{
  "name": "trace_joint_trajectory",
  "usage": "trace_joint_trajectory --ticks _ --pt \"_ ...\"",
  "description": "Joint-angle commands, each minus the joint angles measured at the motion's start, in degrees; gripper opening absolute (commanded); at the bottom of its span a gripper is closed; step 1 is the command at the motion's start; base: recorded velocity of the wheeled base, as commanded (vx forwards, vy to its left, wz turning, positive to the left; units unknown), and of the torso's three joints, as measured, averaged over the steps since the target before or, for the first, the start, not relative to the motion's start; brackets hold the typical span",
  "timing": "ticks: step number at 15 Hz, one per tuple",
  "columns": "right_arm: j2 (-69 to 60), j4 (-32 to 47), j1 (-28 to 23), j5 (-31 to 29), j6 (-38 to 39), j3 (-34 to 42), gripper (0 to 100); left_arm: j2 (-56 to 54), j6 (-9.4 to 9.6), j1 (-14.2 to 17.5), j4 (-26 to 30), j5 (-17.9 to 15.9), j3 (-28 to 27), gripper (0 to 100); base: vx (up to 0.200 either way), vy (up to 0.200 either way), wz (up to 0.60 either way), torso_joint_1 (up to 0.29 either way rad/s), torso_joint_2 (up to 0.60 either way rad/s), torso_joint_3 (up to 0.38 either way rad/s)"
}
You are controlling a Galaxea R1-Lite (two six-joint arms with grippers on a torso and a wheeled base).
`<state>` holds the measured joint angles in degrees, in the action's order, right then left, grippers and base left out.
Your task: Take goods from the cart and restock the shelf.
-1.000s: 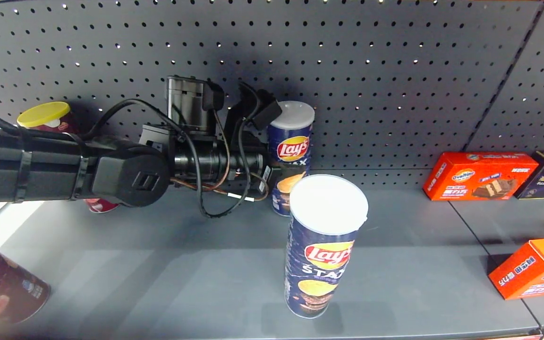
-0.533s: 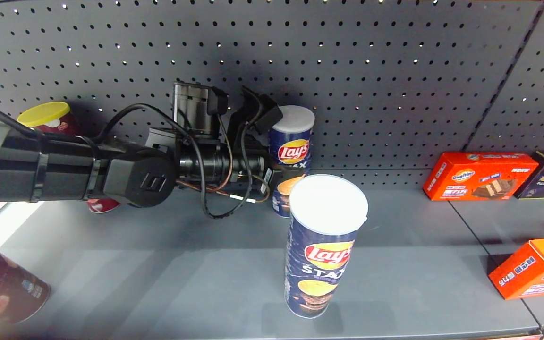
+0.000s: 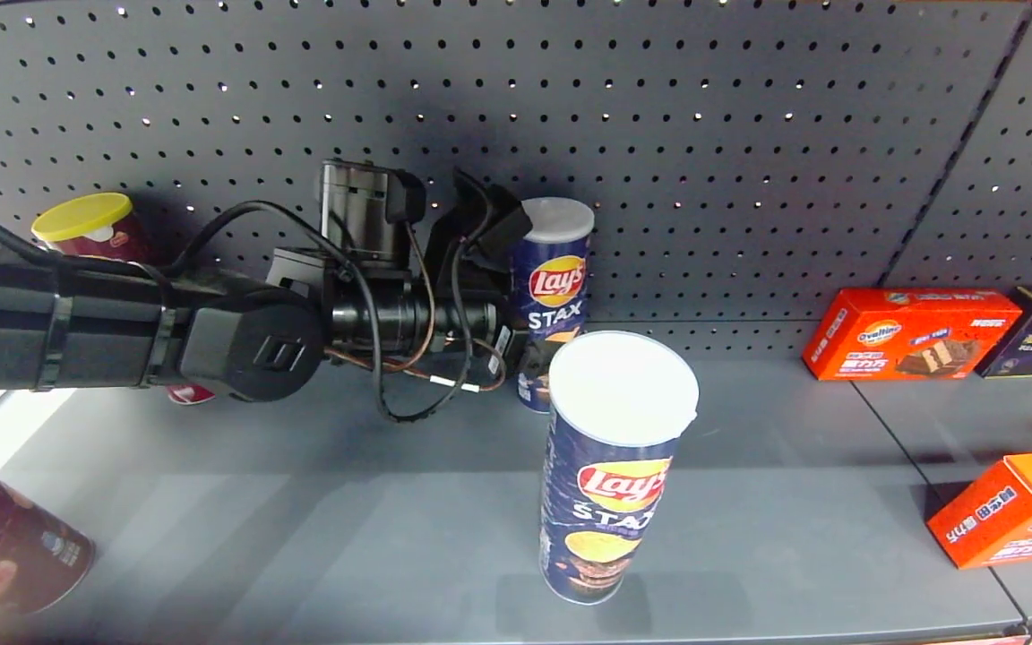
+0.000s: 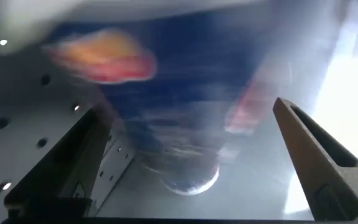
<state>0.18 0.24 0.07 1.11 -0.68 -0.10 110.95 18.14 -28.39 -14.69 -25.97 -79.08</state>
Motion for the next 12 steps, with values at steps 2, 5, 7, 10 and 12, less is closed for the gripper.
trace_joint_trajectory --ticks 2,5,7,10,12 --pt "0.08 0.02 0.01 0.03 -0.02 0.01 100 -6.97 -0.03 -0.08 -0.43 0.39 5.78 100 0.000 0.000 0.00 0.000 0.00 0.000" --pt "0.08 0.02 0.01 0.03 -0.02 0.01 100 -12.42 -0.03 0.35 -2.89 4.34 14.74 100 0.000 0.000 0.00 0.000 0.00 0.000" --pt "0.08 0.02 0.01 0.03 -0.02 0.01 100 -13.39 -0.39 0.27 -4.91 9.00 17.82 100 0.000 0.000 0.00 0.000 0.00 0.000" --pt "0.08 0.02 0.01 0.03 -0.02 0.01 100 -13.30 -0.30 0.35 -6.93 13.84 18.79 100 0.000 0.000 0.00 0.000 0.00 0.000" --pt "0.08 0.02 0.01 0.03 -0.02 0.01 100 -12.77 -0.30 0.27 -6.93 17.97 18.79 100 0.000 0.000 0.00 0.000 0.00 0.000"
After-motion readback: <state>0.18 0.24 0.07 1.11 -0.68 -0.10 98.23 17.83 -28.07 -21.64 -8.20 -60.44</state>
